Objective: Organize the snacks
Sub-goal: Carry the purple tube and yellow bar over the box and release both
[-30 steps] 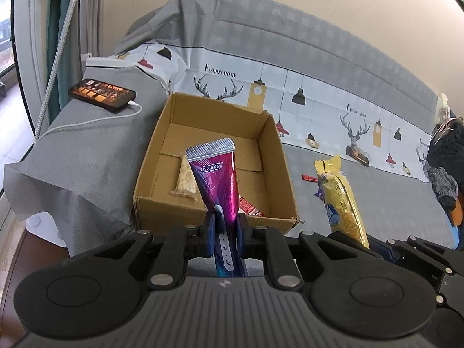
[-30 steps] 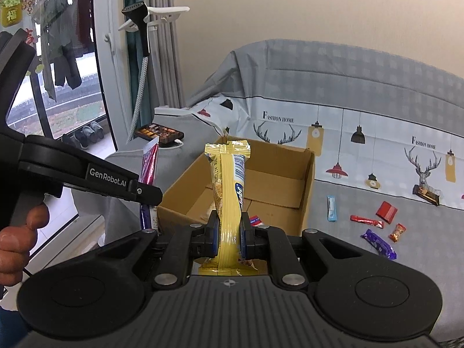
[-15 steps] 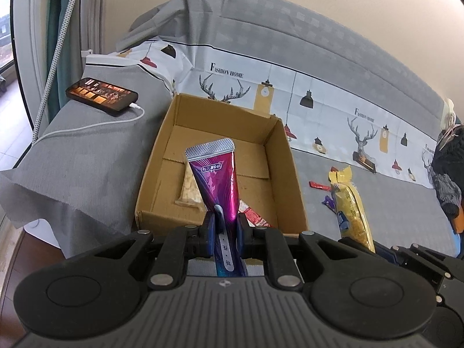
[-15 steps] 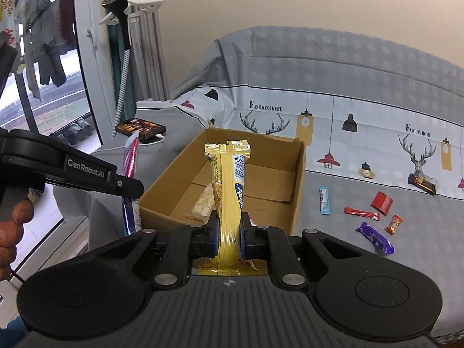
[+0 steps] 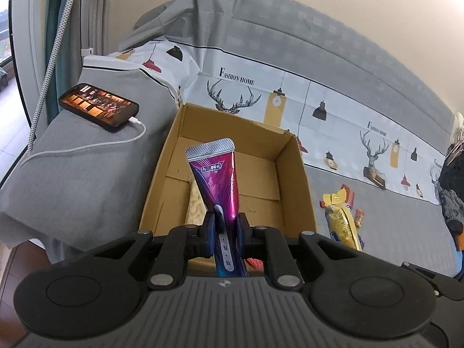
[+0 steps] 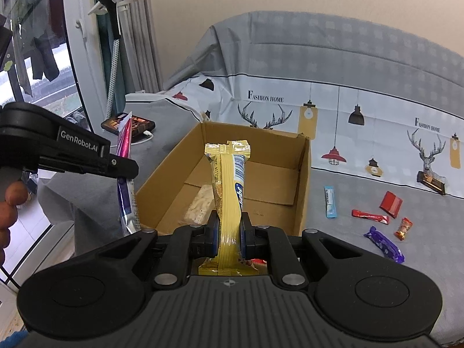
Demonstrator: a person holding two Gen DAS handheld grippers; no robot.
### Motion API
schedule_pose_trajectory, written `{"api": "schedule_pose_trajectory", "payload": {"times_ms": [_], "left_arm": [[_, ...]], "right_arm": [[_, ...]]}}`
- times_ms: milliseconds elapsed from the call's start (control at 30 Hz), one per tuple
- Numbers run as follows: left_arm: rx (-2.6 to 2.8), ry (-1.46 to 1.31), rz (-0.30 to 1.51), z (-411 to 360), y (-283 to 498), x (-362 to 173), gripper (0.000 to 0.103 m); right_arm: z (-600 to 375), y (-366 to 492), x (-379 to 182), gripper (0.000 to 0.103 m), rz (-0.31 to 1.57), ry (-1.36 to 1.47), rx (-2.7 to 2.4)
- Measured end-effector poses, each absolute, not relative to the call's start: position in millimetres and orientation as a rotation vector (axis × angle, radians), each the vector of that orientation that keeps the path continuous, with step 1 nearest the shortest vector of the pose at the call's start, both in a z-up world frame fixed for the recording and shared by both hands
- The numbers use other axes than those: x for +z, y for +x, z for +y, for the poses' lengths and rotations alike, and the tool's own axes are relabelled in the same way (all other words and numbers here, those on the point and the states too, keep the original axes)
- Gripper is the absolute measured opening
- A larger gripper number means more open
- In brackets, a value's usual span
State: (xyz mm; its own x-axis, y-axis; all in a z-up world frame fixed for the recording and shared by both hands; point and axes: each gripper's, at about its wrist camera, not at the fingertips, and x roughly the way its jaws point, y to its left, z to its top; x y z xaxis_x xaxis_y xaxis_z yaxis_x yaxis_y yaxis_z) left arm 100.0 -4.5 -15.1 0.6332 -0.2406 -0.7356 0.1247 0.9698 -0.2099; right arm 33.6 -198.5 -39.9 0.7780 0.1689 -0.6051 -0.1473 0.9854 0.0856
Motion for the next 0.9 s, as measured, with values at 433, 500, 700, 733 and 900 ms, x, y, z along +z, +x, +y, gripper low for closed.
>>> {"api": "schedule_pose_trajectory", "payload": {"times_ms": [433,500,700,733,900], "left_arm": [[-0.191,-0.128,0.924,-15.9,172.1,-46.1,0.016],[-0.187,-0.126,0.934,-17.0,182.1,-51.6,0.016],[-0.175,-0.114,0.972,-23.3,210.8,-71.7,0.016],[-0.174,-0.112,0.977,-24.0,214.5,-74.8,0.016],[-0.162,-0.097,1.008,-27.5,232.3,-93.4,0.016]], "right_arm": [[-205.4,104.7,-64.9,0.014,0.715,0.05,0.161],[-205.7,113.7,-70.7,0.014,0.728,0.054,0.158],[-207.0,138.4,-88.8,0.014,0.766,0.06,0.151],[-207.6,142.4,-91.9,0.014,0.773,0.062,0.15],[-209.3,160.1,-105.4,0.014,0.799,0.064,0.147]]}}
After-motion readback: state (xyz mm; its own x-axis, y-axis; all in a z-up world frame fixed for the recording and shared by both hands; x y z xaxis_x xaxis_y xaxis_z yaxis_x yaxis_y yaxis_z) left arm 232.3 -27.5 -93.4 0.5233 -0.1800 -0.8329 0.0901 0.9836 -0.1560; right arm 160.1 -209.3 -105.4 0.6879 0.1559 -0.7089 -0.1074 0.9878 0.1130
